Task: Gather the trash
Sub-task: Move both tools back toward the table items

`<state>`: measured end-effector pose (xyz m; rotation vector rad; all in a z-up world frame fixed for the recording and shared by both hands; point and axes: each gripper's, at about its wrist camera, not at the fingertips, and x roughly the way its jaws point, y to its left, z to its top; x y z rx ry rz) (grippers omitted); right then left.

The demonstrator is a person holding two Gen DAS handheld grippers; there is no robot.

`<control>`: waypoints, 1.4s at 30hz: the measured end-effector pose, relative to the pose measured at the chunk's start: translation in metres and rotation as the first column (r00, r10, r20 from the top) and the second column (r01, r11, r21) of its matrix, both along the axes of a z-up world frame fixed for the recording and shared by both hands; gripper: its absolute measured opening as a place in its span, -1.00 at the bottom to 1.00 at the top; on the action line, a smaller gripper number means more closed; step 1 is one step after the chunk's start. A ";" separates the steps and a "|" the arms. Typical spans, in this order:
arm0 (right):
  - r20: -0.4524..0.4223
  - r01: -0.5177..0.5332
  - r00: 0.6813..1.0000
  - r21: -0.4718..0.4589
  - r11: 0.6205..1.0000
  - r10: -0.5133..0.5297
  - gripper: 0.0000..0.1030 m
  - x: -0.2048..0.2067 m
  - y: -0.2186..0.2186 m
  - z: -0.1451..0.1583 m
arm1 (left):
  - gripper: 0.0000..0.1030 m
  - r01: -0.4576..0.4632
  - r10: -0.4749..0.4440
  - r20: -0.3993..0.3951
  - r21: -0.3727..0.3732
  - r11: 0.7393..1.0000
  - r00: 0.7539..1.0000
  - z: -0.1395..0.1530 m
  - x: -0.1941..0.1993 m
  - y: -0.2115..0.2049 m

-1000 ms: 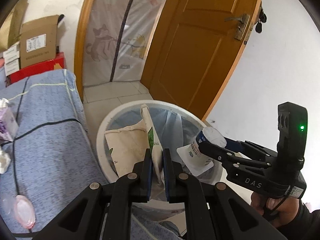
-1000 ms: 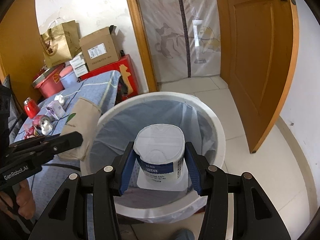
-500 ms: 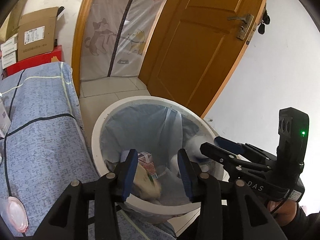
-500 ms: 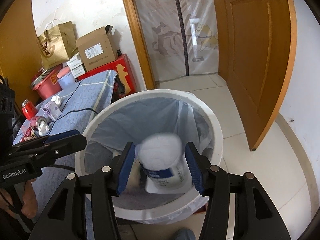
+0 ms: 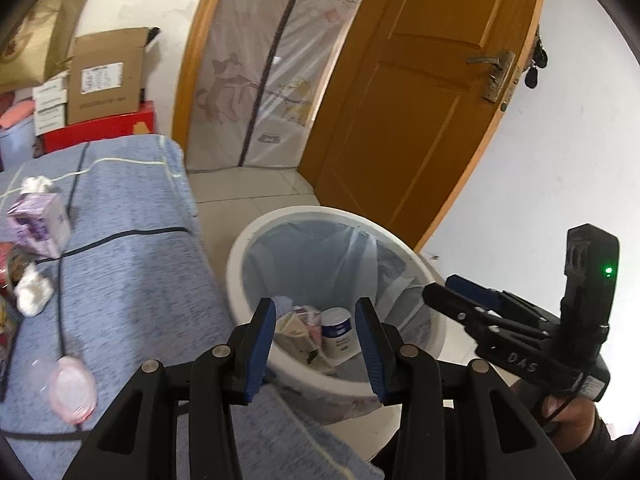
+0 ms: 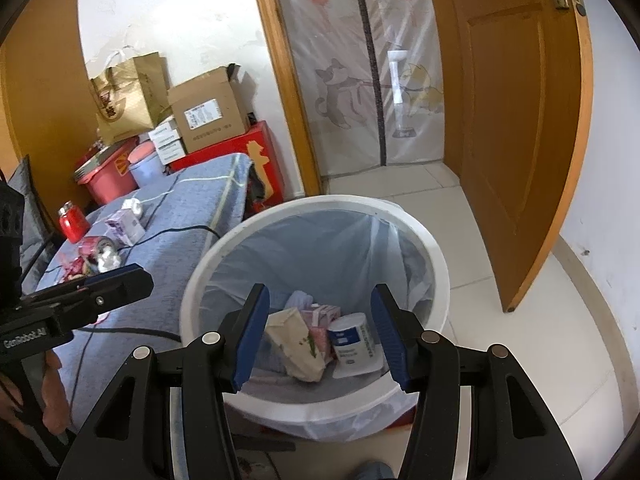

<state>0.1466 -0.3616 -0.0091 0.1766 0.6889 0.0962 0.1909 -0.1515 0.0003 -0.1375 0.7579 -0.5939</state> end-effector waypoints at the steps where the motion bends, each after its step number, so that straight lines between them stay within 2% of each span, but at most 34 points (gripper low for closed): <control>1: 0.003 -0.007 1.000 0.002 1.000 0.007 0.04 -0.002 0.002 0.002 | -0.20 -0.006 0.006 0.003 0.001 1.000 1.000 0.001 -0.003 0.003; 12: 0.027 -0.106 0.994 0.022 0.994 0.105 0.04 -0.025 0.037 0.013 | -0.20 -0.134 0.132 0.050 0.039 0.990 0.990 0.007 -0.043 0.049; 24: 0.014 -0.259 0.966 0.014 0.966 0.259 0.04 -0.037 0.093 0.010 | -0.20 -0.240 0.238 0.052 0.038 0.970 0.970 0.005 -0.078 0.105; 33: 0.004 -0.310 0.951 0.008 0.951 0.310 0.04 -0.038 0.114 0.007 | -0.20 -0.299 0.297 0.061 0.042 0.953 0.953 0.005 -0.089 0.133; 42: -0.011 -0.368 0.930 0.003 0.930 0.368 0.04 -0.029 0.142 0.003 | -0.20 -0.366 0.362 0.065 0.065 0.929 0.930 0.003 -0.084 0.161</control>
